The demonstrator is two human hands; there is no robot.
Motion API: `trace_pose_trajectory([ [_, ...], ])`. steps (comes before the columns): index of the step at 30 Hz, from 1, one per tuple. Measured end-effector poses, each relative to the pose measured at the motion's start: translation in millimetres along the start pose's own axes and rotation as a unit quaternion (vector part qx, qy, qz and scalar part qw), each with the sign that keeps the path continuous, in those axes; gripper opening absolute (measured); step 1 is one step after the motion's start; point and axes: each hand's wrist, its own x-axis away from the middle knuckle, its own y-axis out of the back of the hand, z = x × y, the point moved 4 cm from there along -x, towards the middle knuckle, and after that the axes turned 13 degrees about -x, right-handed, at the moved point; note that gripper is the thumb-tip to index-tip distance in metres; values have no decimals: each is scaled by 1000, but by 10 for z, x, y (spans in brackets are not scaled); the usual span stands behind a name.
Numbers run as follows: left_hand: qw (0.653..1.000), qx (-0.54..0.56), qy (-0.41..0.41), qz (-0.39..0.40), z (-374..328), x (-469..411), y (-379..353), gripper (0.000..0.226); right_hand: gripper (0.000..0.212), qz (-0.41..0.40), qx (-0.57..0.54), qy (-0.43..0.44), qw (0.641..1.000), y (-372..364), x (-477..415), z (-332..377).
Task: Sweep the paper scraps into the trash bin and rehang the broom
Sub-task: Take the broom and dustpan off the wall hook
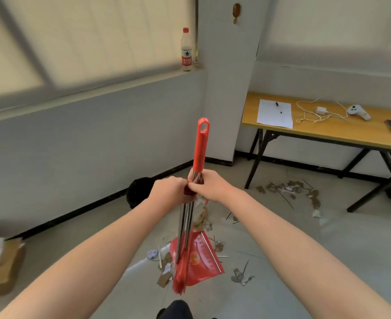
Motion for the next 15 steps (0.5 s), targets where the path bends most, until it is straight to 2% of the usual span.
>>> trace_pose_trajectory([
  [3, 999, -21, -15, 47, -48, 297, -250, 37, 10, 46, -44, -2, 998, -283, 179, -196],
  [5, 998, -24, -27, 42, 27, 475, -406, 37, 13, 56, -32, 5, 998, -461, 275, -262],
  [8, 998, -23, -60, -28, 212, 749, -592, 40, 11, 100, -17, 2, 995, -737, 387, -264],
  [11, 997, 2, -68, -46, 411, 1014, -785, 34, 7, 132, -2, 9, 991, -984, 481, -240],
  [15, 992, 77, -78, -67, 605, 1325, -1050, 41, 6, 156, 35, 12, 987, -1401, 559, -225],
])
